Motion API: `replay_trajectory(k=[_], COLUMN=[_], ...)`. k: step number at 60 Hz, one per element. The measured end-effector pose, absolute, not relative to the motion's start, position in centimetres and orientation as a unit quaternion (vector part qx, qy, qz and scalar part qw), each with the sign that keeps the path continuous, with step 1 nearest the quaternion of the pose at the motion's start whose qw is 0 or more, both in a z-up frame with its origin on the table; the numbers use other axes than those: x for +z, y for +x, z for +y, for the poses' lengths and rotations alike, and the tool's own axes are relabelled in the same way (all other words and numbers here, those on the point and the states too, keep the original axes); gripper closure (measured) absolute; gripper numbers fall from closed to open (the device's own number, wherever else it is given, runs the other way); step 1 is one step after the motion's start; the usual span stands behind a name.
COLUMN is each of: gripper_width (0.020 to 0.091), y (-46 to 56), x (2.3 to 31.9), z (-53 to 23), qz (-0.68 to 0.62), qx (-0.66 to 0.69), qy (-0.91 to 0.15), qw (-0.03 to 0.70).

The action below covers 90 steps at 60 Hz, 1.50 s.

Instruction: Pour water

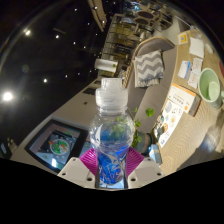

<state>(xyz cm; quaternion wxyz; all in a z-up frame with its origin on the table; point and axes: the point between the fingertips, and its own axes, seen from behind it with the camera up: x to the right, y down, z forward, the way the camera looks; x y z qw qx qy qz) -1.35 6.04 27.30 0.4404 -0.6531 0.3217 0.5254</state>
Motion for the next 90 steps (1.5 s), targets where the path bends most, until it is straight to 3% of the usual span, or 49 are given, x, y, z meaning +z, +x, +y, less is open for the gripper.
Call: replay_trajectory(k=[24, 38, 46, 56, 63, 72, 80, 90], gripper_width=[0.079, 0.0789, 0.0789, 0.0789, 0.0786, 0.0786, 0.0787, 0.0788], y=[10.7, 10.4, 9.7, 13.7, 20.0, 26.4, 31.3, 34.6], x=[19.9, 18.5, 19.0, 22.1, 26.6, 28.9, 26.0, 20.3], z=[9.1, 8.9, 7.8, 7.0, 5.9, 3.7, 2.0, 0.3], qz=[0.557, 0.556, 0.487, 0.343, 0.25, 0.143, 0.089, 0.06], qx=[0.697, 0.69, 0.631, 0.473, 0.334, 0.145, 0.041, -0.018], qy=[-0.385, -0.417, -0.546, -0.699, -0.739, -0.765, -0.785, -0.803], qw=[0.235, 0.203, 0.258, 0.412, 0.529, 0.611, 0.611, 0.593])
